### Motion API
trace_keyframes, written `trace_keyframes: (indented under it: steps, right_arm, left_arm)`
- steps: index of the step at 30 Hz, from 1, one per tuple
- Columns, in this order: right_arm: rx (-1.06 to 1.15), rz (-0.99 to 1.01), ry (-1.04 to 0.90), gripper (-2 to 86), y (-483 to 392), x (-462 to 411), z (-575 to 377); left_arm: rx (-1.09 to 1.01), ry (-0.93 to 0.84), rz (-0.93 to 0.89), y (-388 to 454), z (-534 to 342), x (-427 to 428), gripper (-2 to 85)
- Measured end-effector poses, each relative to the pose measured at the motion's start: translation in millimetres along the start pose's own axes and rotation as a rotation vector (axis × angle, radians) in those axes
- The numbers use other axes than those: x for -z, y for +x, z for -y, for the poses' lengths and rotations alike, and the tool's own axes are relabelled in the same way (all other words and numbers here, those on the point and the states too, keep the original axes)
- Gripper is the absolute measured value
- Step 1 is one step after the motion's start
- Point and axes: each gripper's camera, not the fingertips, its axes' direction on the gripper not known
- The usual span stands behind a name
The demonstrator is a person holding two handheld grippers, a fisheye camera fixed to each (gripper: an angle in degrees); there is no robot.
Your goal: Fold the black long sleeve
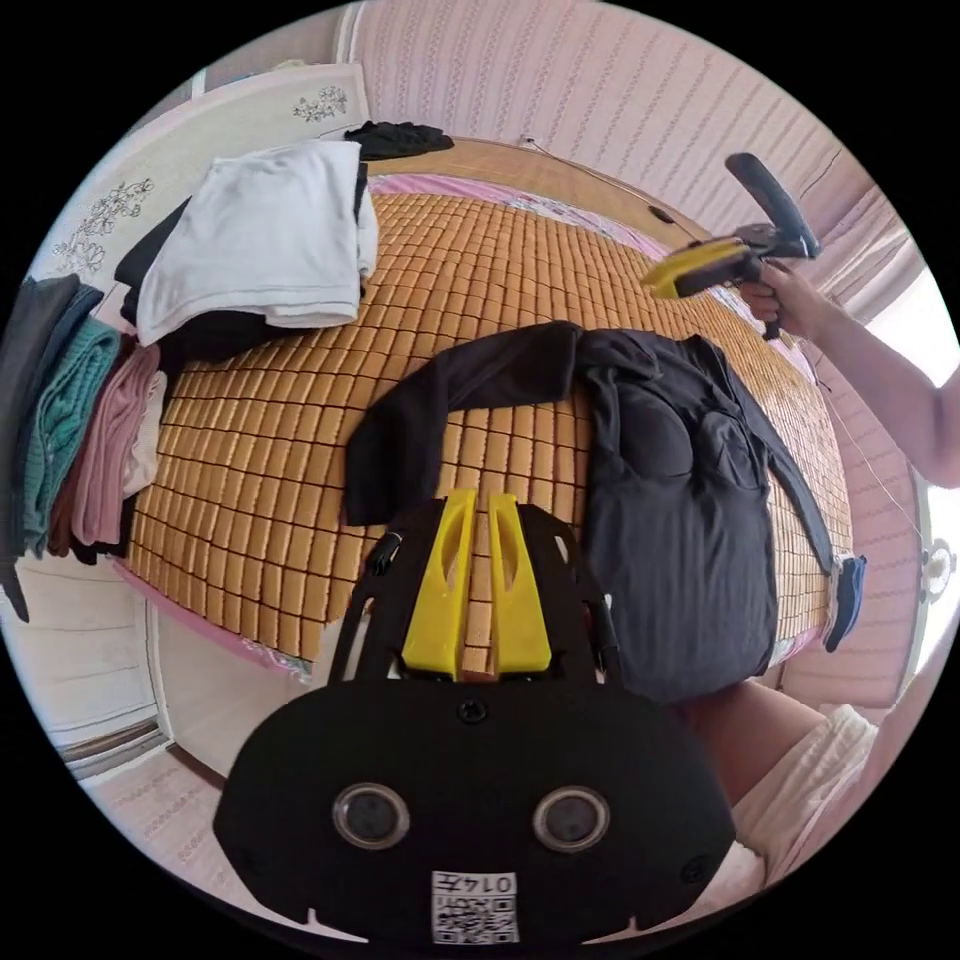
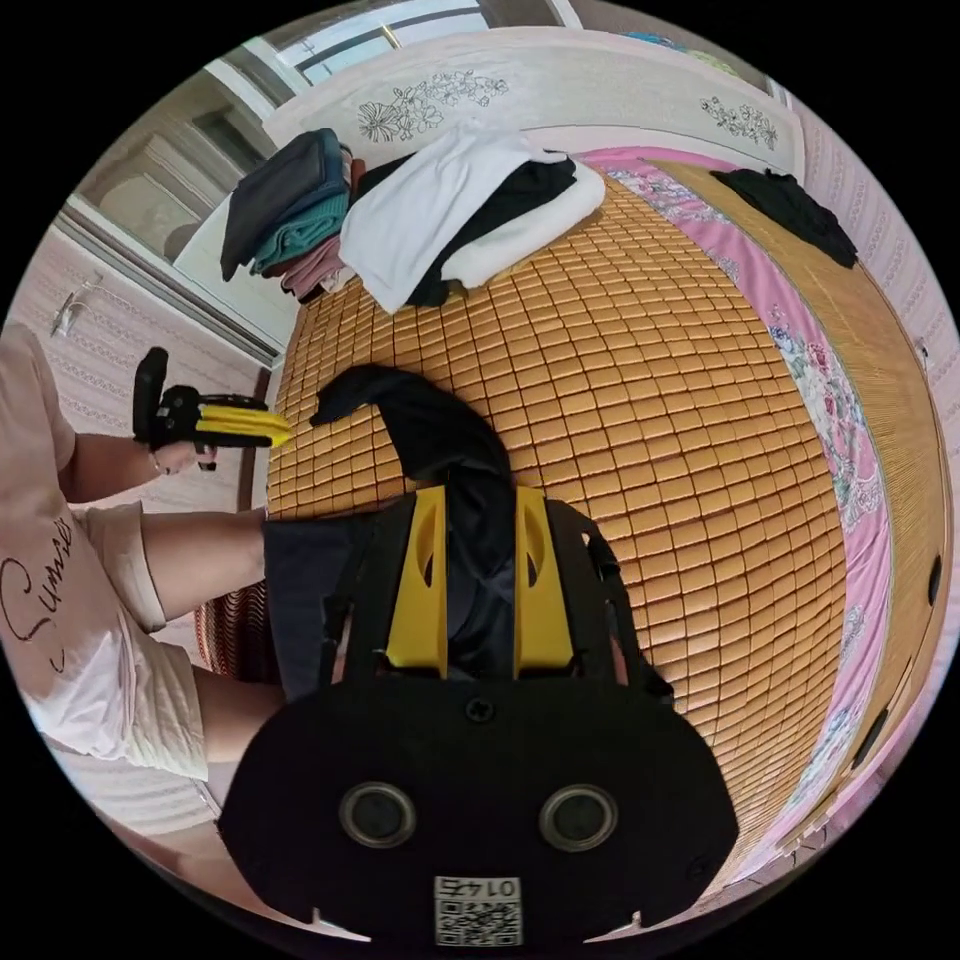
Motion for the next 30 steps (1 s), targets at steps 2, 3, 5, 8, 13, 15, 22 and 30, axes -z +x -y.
trace_keyframes:
  steps: [2, 3, 5, 8, 13, 15, 22, 30]
  right_arm:
    - [-0.023, -0.027, -0.068, 12.2, -4.7, -23.1, 2.8]
    - [-0.04, -0.058, -0.09, 12.3, -5.9, -36.4, 6.0]
    - [-0.071, -0.113, -0.119, 10.1, -4.3, -53.4, 11.7]
    - [-0.127, -0.174, -0.154, 2.3, 2.7, -64.2, 21.0]
    - [-0.165, -0.203, 0.014, -0.1, 17.1, -13.1, 32.5]
    - [-0.196, -0.213, 0.075, -0.3, 26.9, 3.0, 35.3]
    - [-0.177, -0.221, 0.081, -0.4, 46.5, -6.9, 77.0]
    - [-0.255, -0.238, -0.026, -0.3, 67.2, -50.0, 120.6]
  left_arm:
    - [0.007, 0.004, 0.036, -18.8, 5.8, -2.1, 3.8]
    - [0.005, 0.004, 0.054, -27.6, 10.8, -6.8, 4.8]
    - [-0.047, -0.045, 0.101, -32.6, 17.8, -23.0, 5.7]
    - [-0.078, -0.119, 0.098, -47.1, 21.2, -42.8, 5.2]
    - [-0.012, -0.212, -0.058, -96.9, 5.5, -13.0, -0.3]
    - [0.068, -0.22, -0.222, -125.9, -9.2, 10.6, -0.6]
    - [0.779, 0.027, -0.662, -282.7, -78.9, 48.2, -1.0]
    - [0.777, 0.029, -0.313, -321.5, -66.2, 37.9, 0.0]
